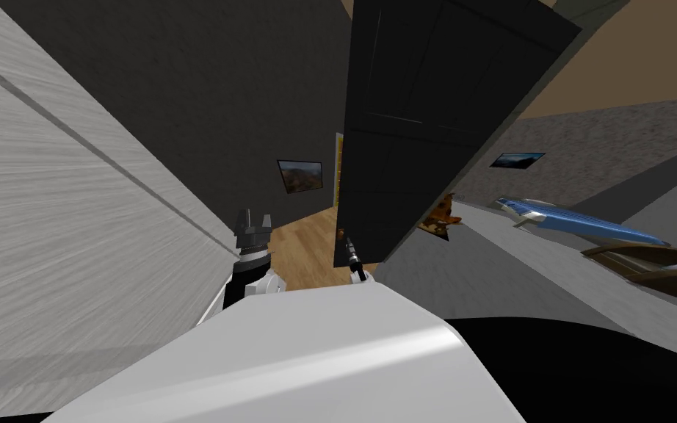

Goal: Push the door open

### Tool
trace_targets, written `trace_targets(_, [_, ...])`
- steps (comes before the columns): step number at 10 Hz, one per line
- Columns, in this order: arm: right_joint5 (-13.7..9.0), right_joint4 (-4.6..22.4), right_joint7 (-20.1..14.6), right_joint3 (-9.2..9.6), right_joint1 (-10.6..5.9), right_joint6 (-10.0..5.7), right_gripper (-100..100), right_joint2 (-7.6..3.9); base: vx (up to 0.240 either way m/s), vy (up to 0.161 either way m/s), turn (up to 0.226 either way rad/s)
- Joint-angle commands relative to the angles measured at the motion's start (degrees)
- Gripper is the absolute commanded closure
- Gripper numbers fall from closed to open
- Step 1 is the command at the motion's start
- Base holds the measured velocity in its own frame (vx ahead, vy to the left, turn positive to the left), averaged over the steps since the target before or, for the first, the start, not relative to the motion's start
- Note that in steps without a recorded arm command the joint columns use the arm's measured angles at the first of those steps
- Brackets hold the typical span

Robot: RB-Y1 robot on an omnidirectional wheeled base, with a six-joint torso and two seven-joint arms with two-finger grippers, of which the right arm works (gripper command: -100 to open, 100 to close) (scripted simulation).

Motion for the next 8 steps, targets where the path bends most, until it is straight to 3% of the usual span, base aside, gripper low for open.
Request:
trace_targets(1, [0.0,-0.4,0.1,-0.13,0.33,-0.08,-100,0.06,0.244,0.010,0.029])
trace_targets(5, [-0.2,-0.1,0.4,-0.56,0.48,-0.88,-100,1.84,0.220,0.048,0.026])
trace_targets(6, [-0.3,0.6,0.2,-0.57,0.02,-1.00,-100,1.38,0.091,0.010,-0.013])
trace_targets(7, [-0.3,0.6,0.2,-0.57,0.02,-1.00,100,1.38,-0.021,0.003,0.010])
trace_targets(8, [-0.3,0.6,0.2,-0.57,0.02,-1.00,100,1.38,-0.032,-0.004,0.011])
